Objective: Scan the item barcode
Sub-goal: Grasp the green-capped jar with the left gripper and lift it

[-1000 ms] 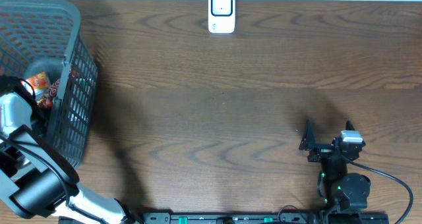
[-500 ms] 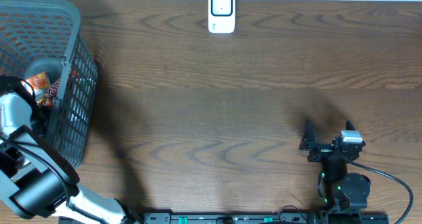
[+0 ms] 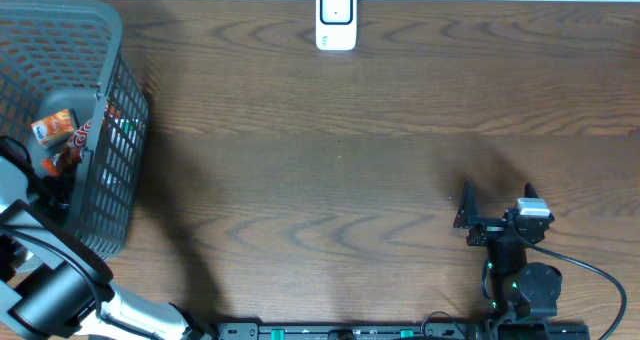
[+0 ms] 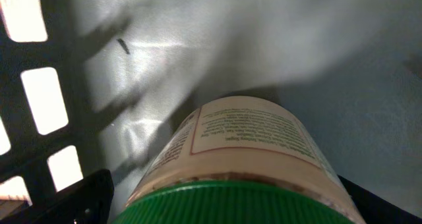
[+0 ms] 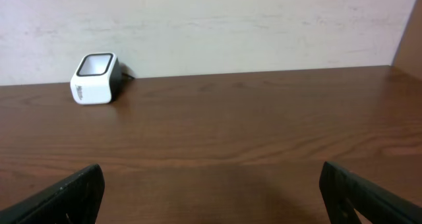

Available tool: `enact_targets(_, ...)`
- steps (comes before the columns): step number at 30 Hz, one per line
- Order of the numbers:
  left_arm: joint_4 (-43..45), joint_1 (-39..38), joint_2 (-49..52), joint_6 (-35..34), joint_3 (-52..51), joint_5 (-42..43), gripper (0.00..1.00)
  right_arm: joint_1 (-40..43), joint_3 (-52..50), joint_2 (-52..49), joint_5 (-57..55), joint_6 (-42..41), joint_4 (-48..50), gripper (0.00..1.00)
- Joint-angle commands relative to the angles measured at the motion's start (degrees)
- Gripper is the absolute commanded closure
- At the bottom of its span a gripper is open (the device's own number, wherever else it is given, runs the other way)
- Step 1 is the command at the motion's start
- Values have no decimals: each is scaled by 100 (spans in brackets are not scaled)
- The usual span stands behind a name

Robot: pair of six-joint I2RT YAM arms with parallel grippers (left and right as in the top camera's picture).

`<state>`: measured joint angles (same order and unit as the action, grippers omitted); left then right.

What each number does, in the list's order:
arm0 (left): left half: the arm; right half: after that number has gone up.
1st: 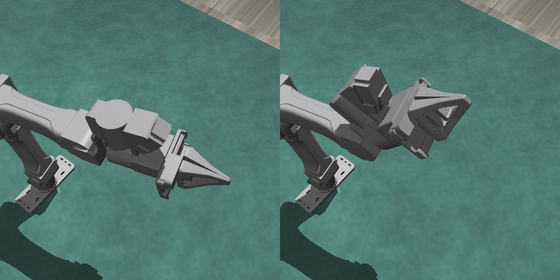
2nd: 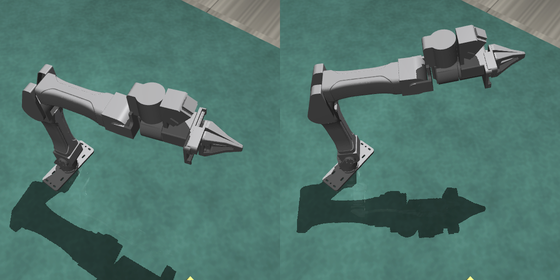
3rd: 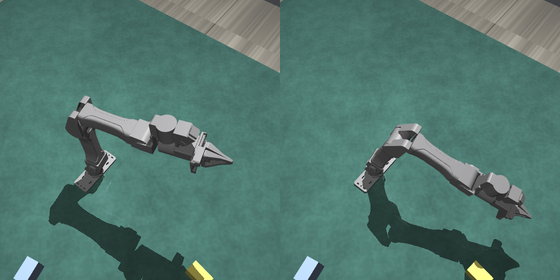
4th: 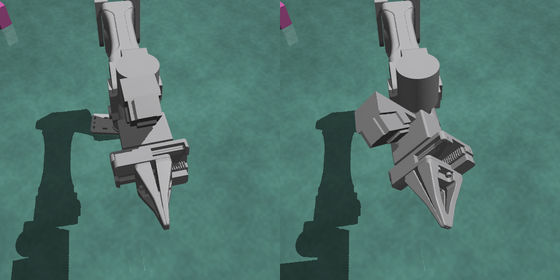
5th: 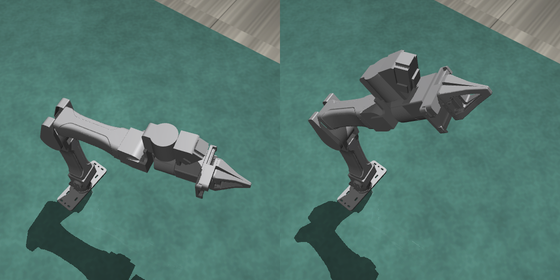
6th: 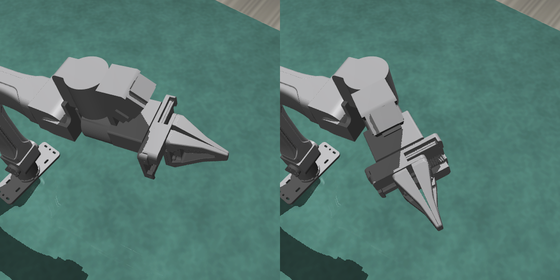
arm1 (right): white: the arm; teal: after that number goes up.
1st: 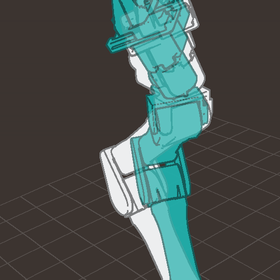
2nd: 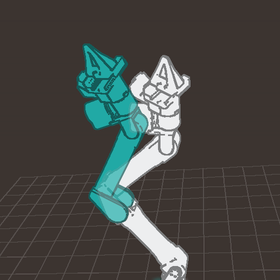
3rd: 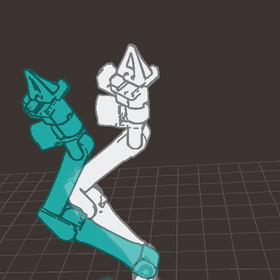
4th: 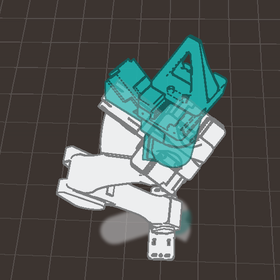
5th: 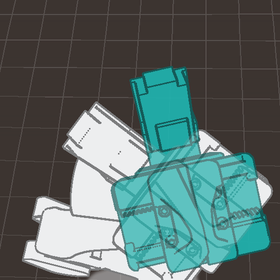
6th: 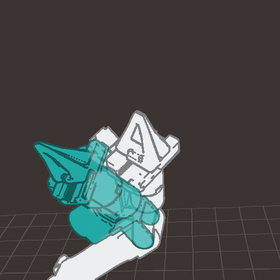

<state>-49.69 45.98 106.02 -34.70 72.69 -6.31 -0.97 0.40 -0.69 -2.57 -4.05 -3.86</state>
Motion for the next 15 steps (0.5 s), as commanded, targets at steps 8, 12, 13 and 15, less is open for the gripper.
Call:
enact_targets(8, 83, 24, -155, 13, 160, 31, 18, 24, -9, 39, -52, 50, -20, 1)
enact_targets(12, 127, 24, -155, 15, 160, 28, 31, 24, -9, 39, -52, 50, -20, 1)
enact_targets(13, 140, 24, -155, 15, 160, 28, 33, 22, -9, 39, -52, 50, -20, 1)
enact_targets(15, 142, 24, -155, 15, 160, 28, 40, 24, -9, 39, -52, 50, -20, 1)
